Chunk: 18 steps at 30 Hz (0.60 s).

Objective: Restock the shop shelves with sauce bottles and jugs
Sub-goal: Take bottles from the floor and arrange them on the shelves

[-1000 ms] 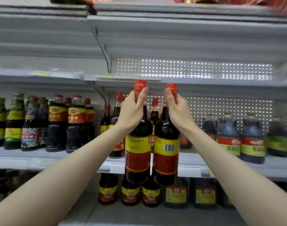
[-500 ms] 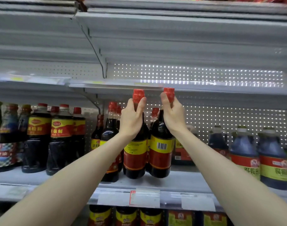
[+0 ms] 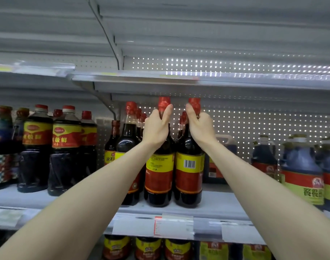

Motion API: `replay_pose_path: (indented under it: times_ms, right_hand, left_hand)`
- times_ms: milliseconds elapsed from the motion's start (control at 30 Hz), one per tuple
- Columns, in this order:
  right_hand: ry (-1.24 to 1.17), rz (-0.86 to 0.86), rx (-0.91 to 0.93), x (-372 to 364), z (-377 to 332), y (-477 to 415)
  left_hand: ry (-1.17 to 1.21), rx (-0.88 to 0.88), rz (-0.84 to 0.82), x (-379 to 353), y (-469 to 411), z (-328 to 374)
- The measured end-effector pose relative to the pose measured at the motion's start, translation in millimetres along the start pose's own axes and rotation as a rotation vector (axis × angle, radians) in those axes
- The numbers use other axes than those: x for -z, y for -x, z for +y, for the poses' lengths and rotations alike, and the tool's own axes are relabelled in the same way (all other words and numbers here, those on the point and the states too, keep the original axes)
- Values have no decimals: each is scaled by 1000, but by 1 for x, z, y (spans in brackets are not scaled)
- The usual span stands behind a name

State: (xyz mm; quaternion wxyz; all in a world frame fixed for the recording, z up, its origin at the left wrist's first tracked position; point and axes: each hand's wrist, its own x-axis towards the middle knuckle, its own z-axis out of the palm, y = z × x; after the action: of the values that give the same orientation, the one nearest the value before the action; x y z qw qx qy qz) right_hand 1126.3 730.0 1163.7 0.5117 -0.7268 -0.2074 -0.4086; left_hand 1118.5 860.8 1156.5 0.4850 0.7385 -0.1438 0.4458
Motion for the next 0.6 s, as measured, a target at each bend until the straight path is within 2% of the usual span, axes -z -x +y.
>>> replay_pose_path:
  times_ms: [300,600]
  right_hand:
    - [51,-59,-167,-3,14,-3]
    - [87,-100,-189,-9,24,-6]
  left_hand:
    - [-65,84,-75,-7,-11,-15]
    - [-104,134,-120,-12,-10,-30]
